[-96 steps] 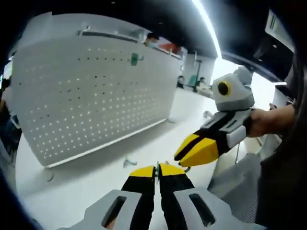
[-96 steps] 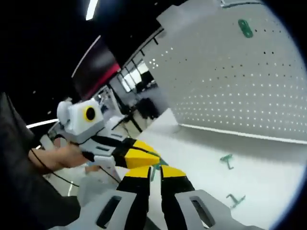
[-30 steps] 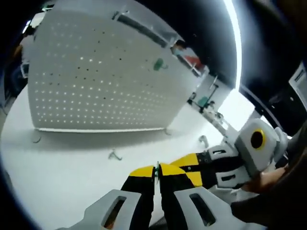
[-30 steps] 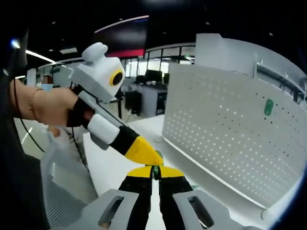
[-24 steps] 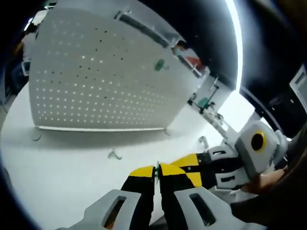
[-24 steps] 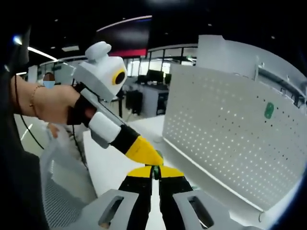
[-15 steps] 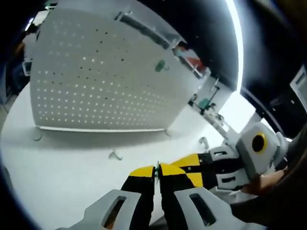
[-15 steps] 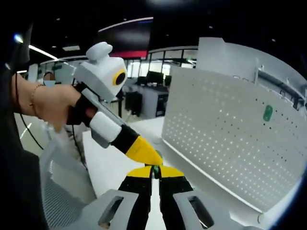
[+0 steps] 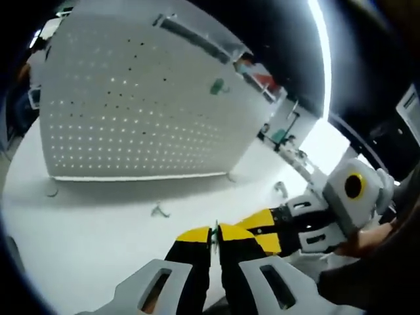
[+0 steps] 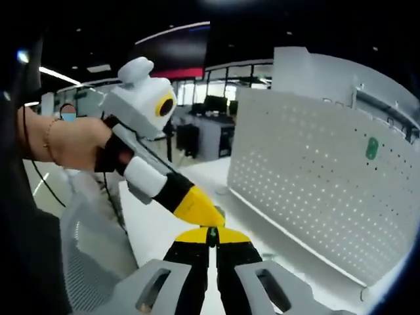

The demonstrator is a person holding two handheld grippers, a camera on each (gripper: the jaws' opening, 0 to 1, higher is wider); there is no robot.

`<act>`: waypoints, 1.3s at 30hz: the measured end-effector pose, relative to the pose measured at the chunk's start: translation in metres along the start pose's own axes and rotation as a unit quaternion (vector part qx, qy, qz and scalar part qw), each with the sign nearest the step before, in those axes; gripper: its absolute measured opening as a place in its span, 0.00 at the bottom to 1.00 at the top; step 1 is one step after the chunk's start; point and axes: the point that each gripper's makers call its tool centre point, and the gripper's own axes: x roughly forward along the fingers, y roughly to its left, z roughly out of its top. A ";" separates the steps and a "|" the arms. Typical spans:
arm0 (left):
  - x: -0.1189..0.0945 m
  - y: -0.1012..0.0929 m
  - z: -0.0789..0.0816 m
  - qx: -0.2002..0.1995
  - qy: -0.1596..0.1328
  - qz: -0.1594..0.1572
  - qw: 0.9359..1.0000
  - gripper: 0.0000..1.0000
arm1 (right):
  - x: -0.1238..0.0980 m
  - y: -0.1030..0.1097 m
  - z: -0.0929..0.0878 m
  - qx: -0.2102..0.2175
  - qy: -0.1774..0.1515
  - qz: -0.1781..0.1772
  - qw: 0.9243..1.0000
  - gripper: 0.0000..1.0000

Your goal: Insert the hook assembly into the mounting plate slot until the hook locks in place.

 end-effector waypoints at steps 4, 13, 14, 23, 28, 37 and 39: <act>0.000 -0.001 0.000 0.015 -0.006 -0.003 1.000 0.04 | -0.001 0.000 0.000 0.007 -0.002 0.000 1.000 0.00; -0.001 0.003 0.011 0.046 -0.048 0.018 0.998 0.34 | -0.001 -0.005 -0.005 0.054 -0.001 -0.005 0.999 0.00; -0.002 0.005 0.012 0.048 -0.054 0.024 0.997 0.40 | -0.002 -0.005 -0.006 0.056 -0.002 -0.006 0.998 0.00; -0.009 0.004 0.015 0.047 -0.074 0.009 0.996 0.55 | -0.005 -0.016 -0.005 0.070 -0.005 -0.021 0.997 0.00; -0.016 -0.006 0.023 0.055 -0.106 -0.007 0.993 0.68 | -0.006 -0.022 -0.003 0.076 -0.011 -0.029 0.997 0.00; -0.016 -0.015 0.021 0.083 -0.104 -0.013 0.991 0.83 | -0.008 -0.033 -0.002 0.083 -0.014 -0.043 0.996 0.00; -0.016 -0.017 0.022 0.092 -0.109 -0.016 0.990 0.87 | -0.009 -0.036 -0.001 0.084 -0.015 -0.048 0.995 0.00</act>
